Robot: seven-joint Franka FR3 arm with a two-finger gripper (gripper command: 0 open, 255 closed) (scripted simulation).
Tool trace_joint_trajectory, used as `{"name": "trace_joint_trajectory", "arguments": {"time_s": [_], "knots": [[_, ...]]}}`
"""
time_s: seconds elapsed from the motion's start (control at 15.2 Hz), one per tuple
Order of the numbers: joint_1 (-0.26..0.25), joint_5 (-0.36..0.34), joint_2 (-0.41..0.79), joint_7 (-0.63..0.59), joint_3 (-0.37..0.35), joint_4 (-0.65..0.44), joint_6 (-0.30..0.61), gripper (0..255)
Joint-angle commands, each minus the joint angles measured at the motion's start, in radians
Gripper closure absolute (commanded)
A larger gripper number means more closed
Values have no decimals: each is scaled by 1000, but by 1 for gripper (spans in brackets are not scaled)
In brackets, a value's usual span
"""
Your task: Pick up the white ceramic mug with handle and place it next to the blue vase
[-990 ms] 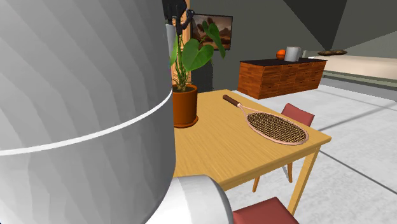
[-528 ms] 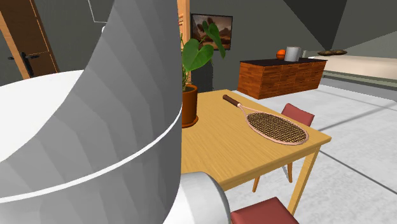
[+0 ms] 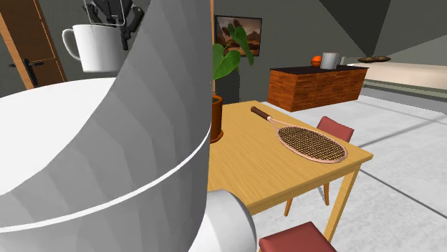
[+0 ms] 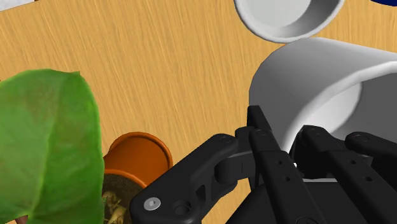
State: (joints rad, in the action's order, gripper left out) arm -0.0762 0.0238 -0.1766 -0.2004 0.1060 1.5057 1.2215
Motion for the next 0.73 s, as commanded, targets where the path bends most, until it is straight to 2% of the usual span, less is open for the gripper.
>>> {"name": "trace_joint_trajectory", "arguments": {"time_s": [0.0,0.66], "knots": [[-20,13,15,-53,-29,-19,-2,255],[-126,54,135,-308,-167,-153,0,255]]}}
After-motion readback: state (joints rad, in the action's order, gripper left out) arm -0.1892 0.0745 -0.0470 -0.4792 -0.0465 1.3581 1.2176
